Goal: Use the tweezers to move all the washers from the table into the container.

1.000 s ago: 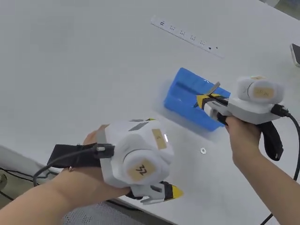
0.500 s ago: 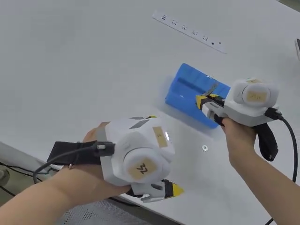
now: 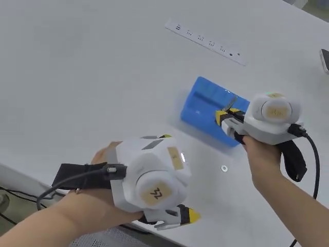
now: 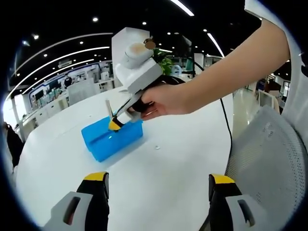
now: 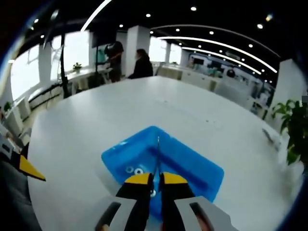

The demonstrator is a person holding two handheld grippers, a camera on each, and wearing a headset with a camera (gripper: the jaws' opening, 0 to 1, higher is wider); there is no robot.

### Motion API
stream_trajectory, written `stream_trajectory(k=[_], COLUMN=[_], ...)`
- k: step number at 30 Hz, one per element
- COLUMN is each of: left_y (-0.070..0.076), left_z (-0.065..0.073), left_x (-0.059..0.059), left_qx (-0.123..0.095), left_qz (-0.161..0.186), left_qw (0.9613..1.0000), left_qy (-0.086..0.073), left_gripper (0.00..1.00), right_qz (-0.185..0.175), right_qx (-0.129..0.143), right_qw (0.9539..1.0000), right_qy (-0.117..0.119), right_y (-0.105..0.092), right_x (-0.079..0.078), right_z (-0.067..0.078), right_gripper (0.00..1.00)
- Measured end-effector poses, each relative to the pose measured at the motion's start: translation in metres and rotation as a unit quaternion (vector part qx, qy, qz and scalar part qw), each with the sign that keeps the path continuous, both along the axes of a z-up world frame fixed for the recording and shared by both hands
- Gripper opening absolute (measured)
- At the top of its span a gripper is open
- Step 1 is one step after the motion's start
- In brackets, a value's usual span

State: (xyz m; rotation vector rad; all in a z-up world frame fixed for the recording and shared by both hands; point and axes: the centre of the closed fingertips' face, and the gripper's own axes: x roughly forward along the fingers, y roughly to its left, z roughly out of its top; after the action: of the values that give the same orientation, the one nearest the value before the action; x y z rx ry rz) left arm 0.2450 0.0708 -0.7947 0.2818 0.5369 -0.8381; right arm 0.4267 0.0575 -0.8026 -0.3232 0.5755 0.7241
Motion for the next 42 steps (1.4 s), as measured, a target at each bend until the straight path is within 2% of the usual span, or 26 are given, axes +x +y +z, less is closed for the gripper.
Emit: stream_trajectory(k=[1,3,7,10,12,16,20,26,33,42], left_y=[0.000,0.000,0.001,0.001,0.000,0.000,-0.001,0.000,0.001,0.001], left_z=[0.000,0.000,0.000,0.000,0.000,-0.001,-0.001,-0.003,-0.003,-0.005], left_x=[0.000,0.000,0.001,0.001,0.001,0.000,-0.001,0.000,0.001,0.000], left_qx=[0.000,-0.001,0.001,0.002,0.001,0.004,0.007,0.011,0.014,0.019], left_qz=[0.000,0.001,0.001,0.001,0.000,-0.003,-0.005,-0.006,-0.002,-0.005], left_qw=[1.0000,1.0000,1.0000,1.0000,1.0000,1.0000,1.0000,0.9999,0.9999,0.9998], left_qy=[0.000,0.000,-0.001,-0.002,-0.002,-0.003,-0.003,-0.003,-0.003,-0.004], left_gripper=[0.87,0.87,0.87,0.87,0.87,0.86,0.86,0.86,0.85,0.85], right_qz=[-0.012,-0.025,-0.042,-0.053,-0.066,-0.090,-0.106,-0.119,-0.108,-0.105], right_qx=[0.024,0.049,0.074,0.078,0.073,0.072,0.074,0.085,0.079,0.064], right_qw=[0.9996,0.9985,0.9963,0.9955,0.9951,0.9933,0.9911,0.9878,0.9886,0.9903], right_qy=[0.000,0.003,-0.007,-0.009,-0.007,0.015,0.031,0.055,0.070,0.065], right_y=[-0.001,-0.005,-0.019,-0.032,-0.044,-0.062,-0.072,-0.074,-0.068,-0.072], right_x=[0.000,-0.002,-0.017,-0.031,-0.039,-0.054,-0.062,-0.068,-0.074,-0.077], right_z=[0.006,0.016,0.040,0.047,0.044,0.029,0.018,0.004,-0.010,-0.017], right_gripper=[0.04,0.04,0.04,0.04,0.04,0.04,0.04,0.04,0.04,0.04])
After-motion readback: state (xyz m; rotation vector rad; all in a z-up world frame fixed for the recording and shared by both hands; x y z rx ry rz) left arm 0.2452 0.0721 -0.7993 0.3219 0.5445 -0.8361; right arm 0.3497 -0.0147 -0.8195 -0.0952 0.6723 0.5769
